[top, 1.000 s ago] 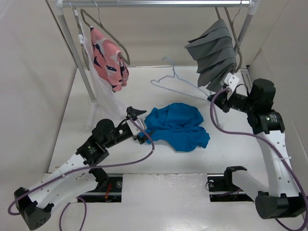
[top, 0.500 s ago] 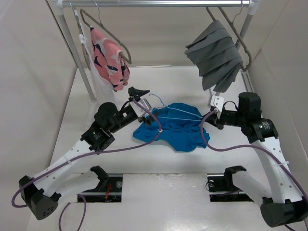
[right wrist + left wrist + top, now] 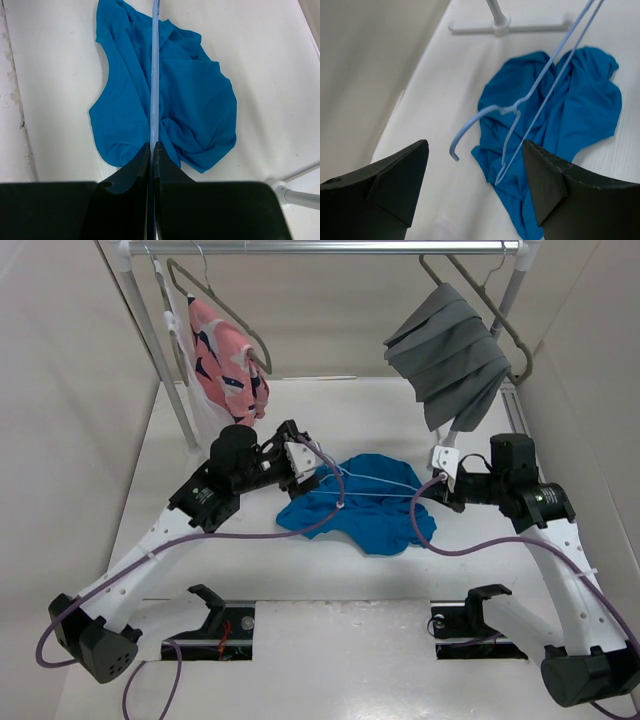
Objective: Place the t-shirt on the hanger
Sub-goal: Place tshirt on hanger
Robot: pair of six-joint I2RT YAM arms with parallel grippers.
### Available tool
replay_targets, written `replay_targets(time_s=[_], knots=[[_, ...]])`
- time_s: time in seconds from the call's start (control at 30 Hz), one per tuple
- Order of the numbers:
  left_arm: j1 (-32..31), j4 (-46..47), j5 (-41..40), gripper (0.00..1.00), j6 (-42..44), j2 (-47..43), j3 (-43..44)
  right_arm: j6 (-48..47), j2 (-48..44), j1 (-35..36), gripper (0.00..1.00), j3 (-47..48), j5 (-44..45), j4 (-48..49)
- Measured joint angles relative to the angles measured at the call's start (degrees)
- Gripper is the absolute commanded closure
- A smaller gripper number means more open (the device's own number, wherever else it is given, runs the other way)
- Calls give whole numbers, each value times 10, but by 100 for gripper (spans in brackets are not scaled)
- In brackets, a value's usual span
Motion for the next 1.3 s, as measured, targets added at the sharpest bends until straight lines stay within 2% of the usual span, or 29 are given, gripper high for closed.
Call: replay_targets(time_s=[0.03,0.13,0.27,0.33,0.43,0.47,0.5,0.8,0.83,0.87,0.93,0.97,1.17,1.3], knots=[[8,-16,10,28,8,8,4,-2,1,0,100,0,0,0],[23,-52,30,39,28,33,15,-5,2,0,100,0,0,-2],[24,-76,58,61,52,51,27,-7,2,0,100,0,-1,-2],[24,-84,70,64,61,56,38,-7,2,0,100,0,-1,-2],[24,-86,80,81,70,64,54,-7,4,0,100,0,-1,-3],[24,-86,82,88,73,64,56,-7,5,0,100,1,-1,-3],[24,-87,83,100,75,64,57,-7,6,0,100,1,-1,-4],[24,-107,86,100,97,64,59,-10,17,0,98,3,1,-8],[24,-110,88,100,102,64,59,-11,18,0,83,3,4,-8],[24,-114,90,100,108,64,59,-10,19,1,38,4,7,-8],[24,-122,97,100,118,64,59,-12,22,5,5,9,21,-9],[24,-127,100,100,122,64,59,-12,24,10,0,15,29,-13],[22,-143,105,100,158,64,59,-22,61,68,0,118,71,-12],[12,-149,104,100,179,64,59,-24,120,151,0,204,88,3]])
